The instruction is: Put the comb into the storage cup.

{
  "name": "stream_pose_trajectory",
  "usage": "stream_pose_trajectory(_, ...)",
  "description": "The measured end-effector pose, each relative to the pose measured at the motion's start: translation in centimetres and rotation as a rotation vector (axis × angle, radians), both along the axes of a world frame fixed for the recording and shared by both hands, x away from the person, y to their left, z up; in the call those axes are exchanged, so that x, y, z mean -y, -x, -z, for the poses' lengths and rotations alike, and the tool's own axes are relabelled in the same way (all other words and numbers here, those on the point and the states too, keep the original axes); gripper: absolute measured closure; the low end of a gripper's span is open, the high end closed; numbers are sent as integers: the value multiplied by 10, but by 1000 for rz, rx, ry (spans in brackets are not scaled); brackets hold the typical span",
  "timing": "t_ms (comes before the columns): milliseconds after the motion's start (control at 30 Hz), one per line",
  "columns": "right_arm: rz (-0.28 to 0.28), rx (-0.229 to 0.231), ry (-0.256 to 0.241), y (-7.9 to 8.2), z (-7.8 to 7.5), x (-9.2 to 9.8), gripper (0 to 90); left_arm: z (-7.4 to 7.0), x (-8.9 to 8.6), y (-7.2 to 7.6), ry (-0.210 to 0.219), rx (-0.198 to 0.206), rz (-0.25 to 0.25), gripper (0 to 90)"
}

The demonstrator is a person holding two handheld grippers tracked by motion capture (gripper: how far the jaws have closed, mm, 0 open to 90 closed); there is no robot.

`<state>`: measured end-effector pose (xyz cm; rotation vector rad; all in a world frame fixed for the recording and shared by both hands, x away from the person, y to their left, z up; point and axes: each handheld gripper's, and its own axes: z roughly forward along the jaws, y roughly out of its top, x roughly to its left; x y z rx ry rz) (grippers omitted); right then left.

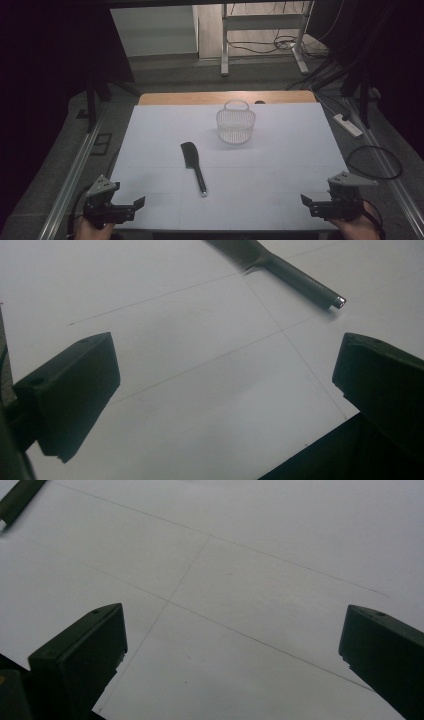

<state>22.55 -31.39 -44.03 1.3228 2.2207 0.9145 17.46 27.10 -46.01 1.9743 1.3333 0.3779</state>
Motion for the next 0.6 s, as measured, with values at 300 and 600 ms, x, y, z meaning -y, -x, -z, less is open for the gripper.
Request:
stream_pose_trajectory(300,-12,-10,-18,-1,0,1,0,0,1,-1,-5,-10,2,0)
stream_pose_trajectory(600,-25,-16,-4,-1,1,-1,0,1,-1,-2,12,-21,9,0)
